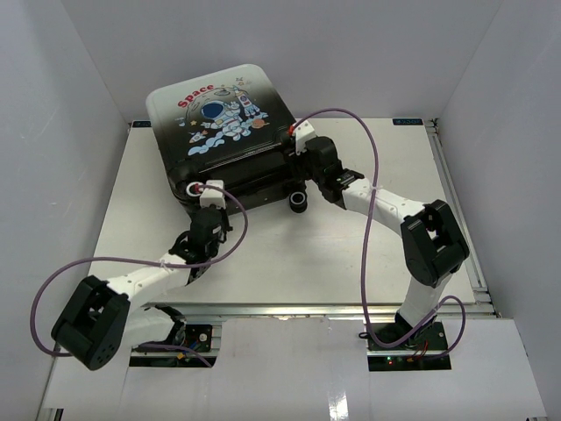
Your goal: Pack the luggage
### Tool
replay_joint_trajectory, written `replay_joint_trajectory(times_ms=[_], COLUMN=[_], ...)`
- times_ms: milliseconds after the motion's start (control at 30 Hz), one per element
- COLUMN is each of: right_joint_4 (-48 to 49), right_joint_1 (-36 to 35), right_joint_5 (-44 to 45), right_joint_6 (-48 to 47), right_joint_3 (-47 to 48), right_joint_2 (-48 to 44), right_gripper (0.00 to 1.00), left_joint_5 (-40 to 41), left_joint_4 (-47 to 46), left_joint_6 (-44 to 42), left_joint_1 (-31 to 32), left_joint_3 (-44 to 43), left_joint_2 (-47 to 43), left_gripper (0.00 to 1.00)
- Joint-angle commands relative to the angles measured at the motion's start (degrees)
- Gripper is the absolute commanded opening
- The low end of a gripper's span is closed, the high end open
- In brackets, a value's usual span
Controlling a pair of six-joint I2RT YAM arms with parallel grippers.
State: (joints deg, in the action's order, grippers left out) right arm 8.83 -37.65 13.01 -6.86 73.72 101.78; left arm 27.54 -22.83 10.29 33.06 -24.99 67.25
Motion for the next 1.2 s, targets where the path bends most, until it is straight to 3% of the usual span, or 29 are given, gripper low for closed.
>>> replay_joint_trajectory(times_ms=[0,400,667,1167], right_joint_4=[2.11,2.80,4.71,8.24], right_joint_1=[-11.74,-12.89,-11.40,-9.57], right_joint_5=[-17.56,-16.32,-18.24,-22.18], right_joint_6=[0.98,1.67,2.55,4.06], right_joint_3=[3.76,3.06,-0.99,-8.29], right_joint_2=[0.33,0.69,-0.75,-6.70], right_gripper=[0.08,0.08,0.08,0.08], left_joint_5=[-19.91,-23.62,-25.66,-39.47], left_joint_4=[-7.67,-8.11,-8.30,-10.17], left_joint_6=[-1.04,-2.85,-3.93,-5.71], left_joint_1=[6.04,7.99,8.08,8.54], left_joint_3=[-10.21,-15.11,-16.08,-19.40], left_joint_2=[3.98,12.21,12.45,16.32], left_gripper=[0.00,0.00,0.00,0.00])
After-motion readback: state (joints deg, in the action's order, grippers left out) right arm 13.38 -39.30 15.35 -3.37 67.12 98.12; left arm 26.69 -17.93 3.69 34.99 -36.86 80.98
